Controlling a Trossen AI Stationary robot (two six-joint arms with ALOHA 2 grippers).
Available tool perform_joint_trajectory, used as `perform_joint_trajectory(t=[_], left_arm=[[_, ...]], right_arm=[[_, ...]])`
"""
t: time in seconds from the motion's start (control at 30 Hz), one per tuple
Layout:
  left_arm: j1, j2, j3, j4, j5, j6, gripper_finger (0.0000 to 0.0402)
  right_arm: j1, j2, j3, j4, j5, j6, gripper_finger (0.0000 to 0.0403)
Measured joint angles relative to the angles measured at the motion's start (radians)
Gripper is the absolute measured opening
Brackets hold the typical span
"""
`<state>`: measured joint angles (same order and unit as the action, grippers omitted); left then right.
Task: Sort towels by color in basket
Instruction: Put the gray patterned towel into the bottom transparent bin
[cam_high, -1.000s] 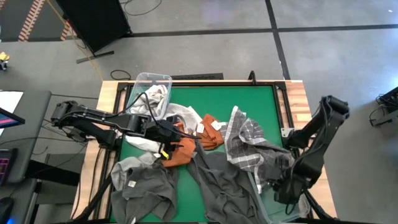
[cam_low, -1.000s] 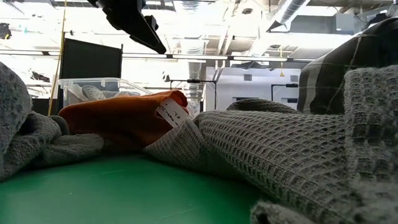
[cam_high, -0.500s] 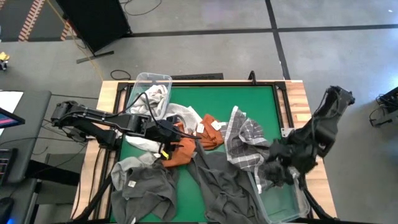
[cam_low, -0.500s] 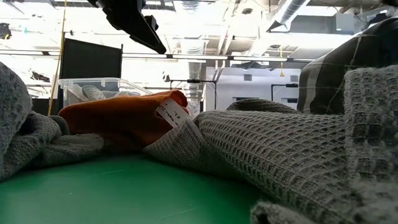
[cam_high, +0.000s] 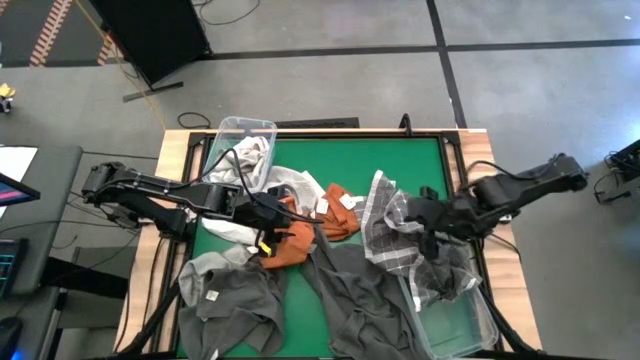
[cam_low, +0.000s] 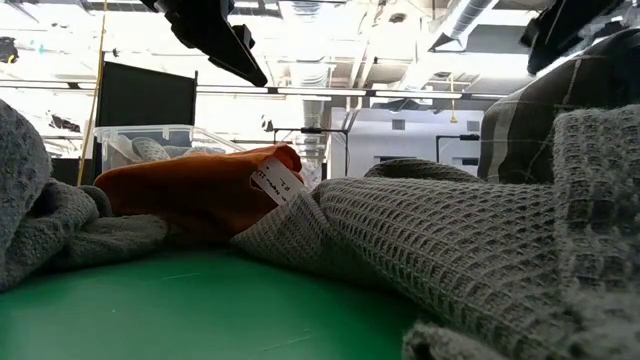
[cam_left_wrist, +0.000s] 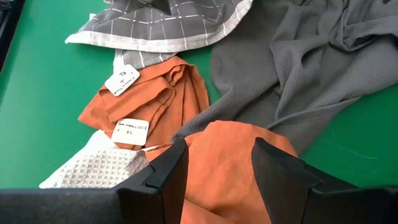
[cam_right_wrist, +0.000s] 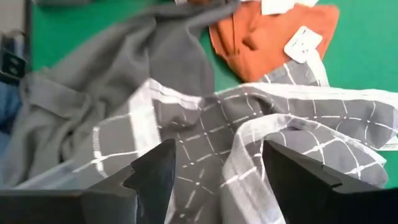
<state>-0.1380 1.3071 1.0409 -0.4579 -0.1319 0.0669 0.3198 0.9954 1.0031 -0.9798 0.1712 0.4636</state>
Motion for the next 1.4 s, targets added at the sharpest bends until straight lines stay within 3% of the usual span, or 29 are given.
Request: perform_joint_trajectory(t=[0.13, 0.33, 0.6, 0.73, 0.93, 1.4], left_arm=[[0.0, 0.0, 0.0, 0.0, 0.0, 0.0, 0.0167], [0.0, 0.0, 0.0, 0.0, 0.0, 0.0, 0.0167], [0.0, 0.0, 0.0, 0.0, 0.0, 0.0, 0.0167], [0.0, 0.0, 0.0, 0.0, 0.0, 0.0, 0.0167], [0.0, 0.0, 0.0, 0.0, 0.0, 0.0, 0.0167], [0.0, 0.0, 0.0, 0.0, 0.0, 0.0, 0.0167]], right_arm=[[-0.083, 0.08, 0.0, -0.015, -0.075, -0.073, 0.0268], [-0.186, 0.205, 0.0, -0.152, -0.079, -0.131, 0.0268], [-0.26, 0.33, -0.018, -0.104, -0.091, -0.242, 0.0258], [-0.279, 0.386, -0.019, -0.1, -0.122, -0.293, 0.0202], [-0.275, 0.433, -0.019, -0.106, -0.2, -0.351, 0.0027], [-0.25, 0.342, -0.013, -0.111, -0.207, -0.319, 0.0017]])
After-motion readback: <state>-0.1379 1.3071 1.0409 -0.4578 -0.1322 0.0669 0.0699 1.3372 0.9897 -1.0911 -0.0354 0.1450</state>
